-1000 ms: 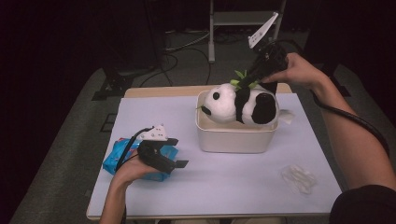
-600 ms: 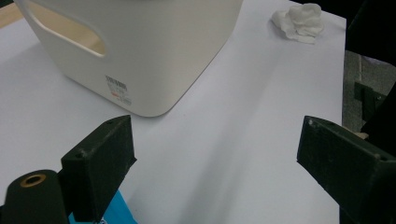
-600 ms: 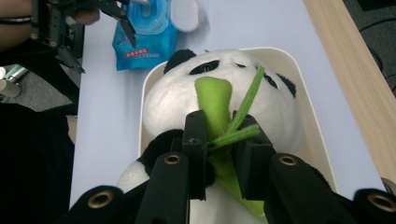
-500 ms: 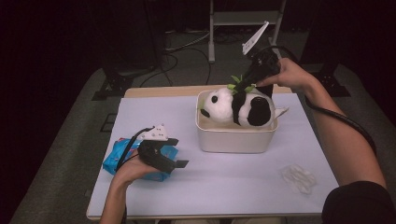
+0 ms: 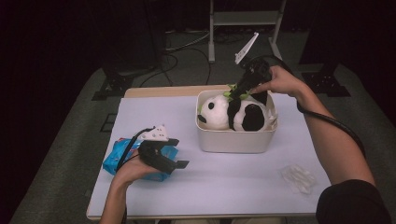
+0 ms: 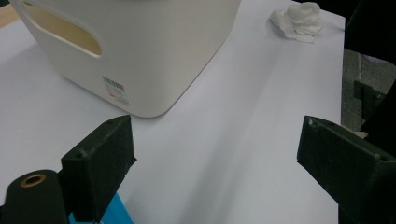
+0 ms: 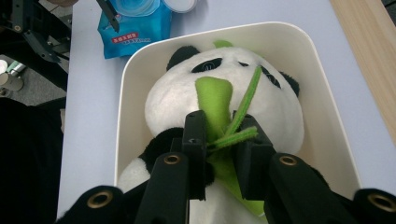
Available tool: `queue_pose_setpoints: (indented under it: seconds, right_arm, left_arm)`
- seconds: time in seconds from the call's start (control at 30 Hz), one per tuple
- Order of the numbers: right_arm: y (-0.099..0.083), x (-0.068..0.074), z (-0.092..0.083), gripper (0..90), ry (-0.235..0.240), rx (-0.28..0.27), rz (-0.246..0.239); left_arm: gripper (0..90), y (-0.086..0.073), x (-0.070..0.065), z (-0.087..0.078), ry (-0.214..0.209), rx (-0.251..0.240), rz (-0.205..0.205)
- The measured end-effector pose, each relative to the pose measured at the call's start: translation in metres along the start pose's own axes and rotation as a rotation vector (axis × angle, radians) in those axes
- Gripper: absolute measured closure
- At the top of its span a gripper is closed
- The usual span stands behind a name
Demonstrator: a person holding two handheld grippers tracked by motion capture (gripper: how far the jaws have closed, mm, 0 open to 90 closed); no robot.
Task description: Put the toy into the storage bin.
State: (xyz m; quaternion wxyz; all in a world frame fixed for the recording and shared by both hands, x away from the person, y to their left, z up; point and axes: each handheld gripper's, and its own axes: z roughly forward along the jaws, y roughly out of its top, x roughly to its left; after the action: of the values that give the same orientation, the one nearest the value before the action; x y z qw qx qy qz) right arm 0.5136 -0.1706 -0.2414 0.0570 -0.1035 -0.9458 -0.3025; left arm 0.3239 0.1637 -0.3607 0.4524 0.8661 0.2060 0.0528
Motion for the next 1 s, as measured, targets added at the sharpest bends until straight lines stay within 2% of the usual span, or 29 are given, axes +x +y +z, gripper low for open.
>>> queue_pose_setpoints:
  seconds: [0.4,0.43,0.47,0.53,0.6,0.73,0.87,1.0]
  right_arm:
    - [-0.019,0.001,0.031,75.3,0.013,0.010,0.003]
    - [-0.020,0.001,0.033,76.2,0.024,0.014,0.005]
    - [-0.022,0.001,0.035,85.1,0.030,0.017,0.006]
    - [-0.024,0.002,0.034,83.5,0.059,-0.037,0.007]
    - [-0.024,0.003,0.030,83.5,0.056,-0.060,0.011]
    - [-0.032,0.002,0.032,83.5,0.052,-0.035,0.029]
    - [-0.041,0.004,0.035,82.4,0.060,-0.044,0.039]
    - [-0.049,0.007,0.039,82.3,0.048,-0.047,0.046]
  left_arm:
    - [10.3,0.001,-0.003,0.005,-0.012,0.016,0.008]
    - [10.3,0.001,-0.003,0.005,-0.012,0.014,0.008]
    - [10.3,0.001,-0.003,0.004,-0.011,0.013,0.010]
    - [10.3,0.001,-0.003,0.004,-0.012,0.010,0.008]
    - [10.3,0.001,-0.003,0.005,-0.012,0.014,0.007]
    - [10.3,0.000,-0.002,0.006,-0.016,0.012,0.008]
    - [10.3,0.001,-0.002,0.007,-0.019,0.015,0.009]
    - [10.3,0.003,-0.004,0.008,-0.022,0.010,0.013]
